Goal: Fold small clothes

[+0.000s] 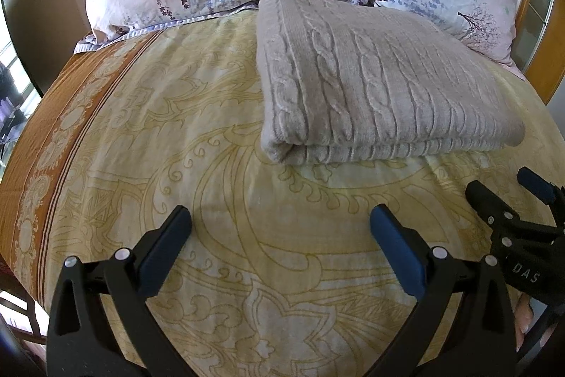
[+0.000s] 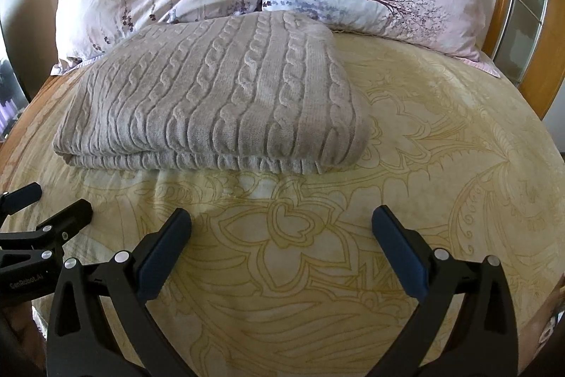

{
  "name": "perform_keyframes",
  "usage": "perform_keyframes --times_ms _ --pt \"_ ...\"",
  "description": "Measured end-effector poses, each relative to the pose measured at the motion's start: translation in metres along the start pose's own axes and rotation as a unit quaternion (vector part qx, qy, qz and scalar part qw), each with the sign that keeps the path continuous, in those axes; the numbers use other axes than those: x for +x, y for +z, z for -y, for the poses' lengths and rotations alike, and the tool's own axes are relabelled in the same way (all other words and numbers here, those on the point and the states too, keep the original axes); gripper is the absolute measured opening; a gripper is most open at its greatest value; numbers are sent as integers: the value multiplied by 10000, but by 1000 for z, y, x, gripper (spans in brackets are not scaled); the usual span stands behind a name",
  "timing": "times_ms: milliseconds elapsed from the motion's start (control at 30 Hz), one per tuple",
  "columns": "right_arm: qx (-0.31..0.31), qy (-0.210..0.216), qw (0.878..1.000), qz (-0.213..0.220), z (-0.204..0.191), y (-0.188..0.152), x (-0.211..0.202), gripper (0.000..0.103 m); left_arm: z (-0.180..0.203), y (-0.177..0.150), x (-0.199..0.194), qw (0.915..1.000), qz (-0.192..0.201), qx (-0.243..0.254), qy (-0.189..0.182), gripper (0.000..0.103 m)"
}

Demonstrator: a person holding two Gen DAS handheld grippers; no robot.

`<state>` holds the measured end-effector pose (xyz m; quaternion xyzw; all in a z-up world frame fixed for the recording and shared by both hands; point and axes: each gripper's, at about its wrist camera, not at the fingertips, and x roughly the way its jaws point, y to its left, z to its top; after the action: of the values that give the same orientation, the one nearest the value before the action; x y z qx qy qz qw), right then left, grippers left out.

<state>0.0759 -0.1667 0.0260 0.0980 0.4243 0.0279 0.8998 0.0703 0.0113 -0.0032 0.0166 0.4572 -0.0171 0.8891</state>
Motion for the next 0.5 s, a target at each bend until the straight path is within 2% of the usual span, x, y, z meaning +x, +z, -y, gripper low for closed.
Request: perform_keyframes --times_ms 500 --pt "-8 10 10000 5 2 1 0 102 1 -1 -1 10000 24 -8 13 101"
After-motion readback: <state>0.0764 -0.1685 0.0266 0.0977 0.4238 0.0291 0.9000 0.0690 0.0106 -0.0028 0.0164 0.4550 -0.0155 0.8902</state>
